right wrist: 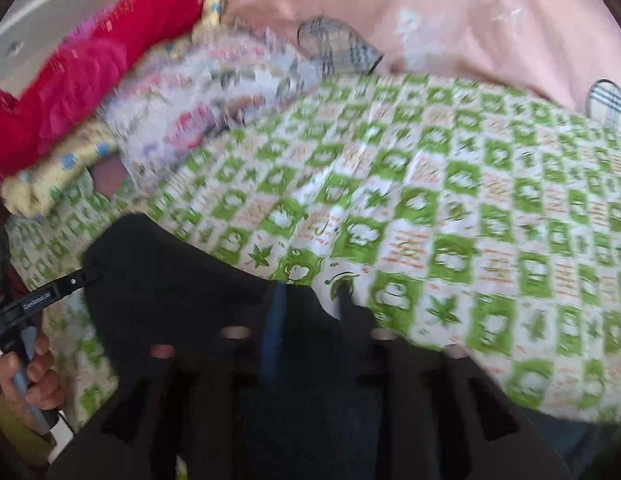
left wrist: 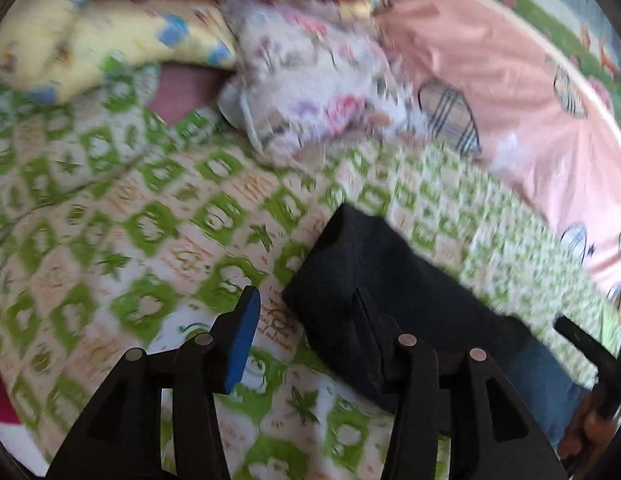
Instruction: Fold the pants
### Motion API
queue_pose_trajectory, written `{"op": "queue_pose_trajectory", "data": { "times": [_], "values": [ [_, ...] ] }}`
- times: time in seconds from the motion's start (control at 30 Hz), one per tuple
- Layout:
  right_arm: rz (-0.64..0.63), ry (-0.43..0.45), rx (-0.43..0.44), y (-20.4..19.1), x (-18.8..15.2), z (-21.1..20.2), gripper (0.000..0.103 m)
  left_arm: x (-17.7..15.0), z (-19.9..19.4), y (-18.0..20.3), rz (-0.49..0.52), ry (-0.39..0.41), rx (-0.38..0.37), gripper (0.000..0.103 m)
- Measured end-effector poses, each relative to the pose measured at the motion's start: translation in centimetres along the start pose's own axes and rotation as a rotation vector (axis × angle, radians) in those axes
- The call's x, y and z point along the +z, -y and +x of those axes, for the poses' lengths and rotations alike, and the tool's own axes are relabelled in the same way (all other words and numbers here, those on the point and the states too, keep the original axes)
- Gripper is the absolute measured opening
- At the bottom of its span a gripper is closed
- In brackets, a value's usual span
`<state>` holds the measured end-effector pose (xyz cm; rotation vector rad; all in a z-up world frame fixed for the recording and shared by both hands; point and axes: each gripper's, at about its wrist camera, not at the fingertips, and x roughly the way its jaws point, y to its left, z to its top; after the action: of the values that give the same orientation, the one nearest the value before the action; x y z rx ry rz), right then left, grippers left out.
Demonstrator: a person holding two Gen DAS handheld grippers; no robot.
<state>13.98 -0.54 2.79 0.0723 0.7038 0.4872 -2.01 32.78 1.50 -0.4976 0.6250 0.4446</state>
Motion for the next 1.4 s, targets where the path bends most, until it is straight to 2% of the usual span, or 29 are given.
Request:
{"op": "queue_pose_trajectory", "data": {
  "times": [0.03,0.13,0.2,0.27,0.43,0.57,0.67,0.83,0.93,1.2,1.3,1.4],
  "values": [
    [0.015,0.047,0.001,0.5,-0.4,-2.1,0.068,-0.1,-0.9,0.4,0.005,0.008,-0.011,0.048],
    [0.037,0.089,-0.01,1.7,-1.7,-5.8,0.068,-0.4,-2.4,2.7,0.073,0.006,-0.04,0.049],
    [0.069,0.094,-0.026,2.8,-3.0,-8.0,0.068,-1.1,-3.1,5.3,0.153,-0.005,-0.082,0.05],
    [0.108,0.103,-0.048,4.4,-5.0,-10.5,0.068,-2.1,-3.6,7.8,0.233,-0.013,-0.133,0.055],
    [0.208,0.105,-0.142,7.5,-9.2,-14.5,0.068,-6.1,-4.7,15.5,0.474,-0.051,-0.262,0.055],
    [0.29,0.115,-0.262,10.1,-12.5,-17.7,0.068,-9.7,-5.0,20.1,0.612,-0.089,-0.337,0.056],
    [0.344,0.136,-0.322,11.9,-14.4,-19.9,0.068,-12.1,-5.1,22.8,0.7,-0.121,-0.386,0.056],
    [0.434,0.151,-0.36,14.6,-16.5,-21.7,0.068,-14.8,-5.1,26.4,0.808,-0.163,-0.43,0.056],
    [0.502,0.155,-0.343,16.1,-17.2,-21.9,0.064,-15.6,-5.0,27.6,0.842,-0.175,-0.456,0.056],
    [0.565,0.16,-0.326,17.8,-18.0,-21.8,0.058,-17.6,-3.5,31.3,0.968,-0.244,-0.516,0.056],
    [0.595,0.17,-0.308,18.7,-18.1,-21.9,0.053,-17.9,-2.8,32.7,0.985,-0.266,-0.538,0.056],
    [0.612,0.171,-0.293,19.5,-18.0,-21.7,0.043,-18.2,-2.1,34.0,1.003,-0.306,-0.569,0.056]
  ]
}}
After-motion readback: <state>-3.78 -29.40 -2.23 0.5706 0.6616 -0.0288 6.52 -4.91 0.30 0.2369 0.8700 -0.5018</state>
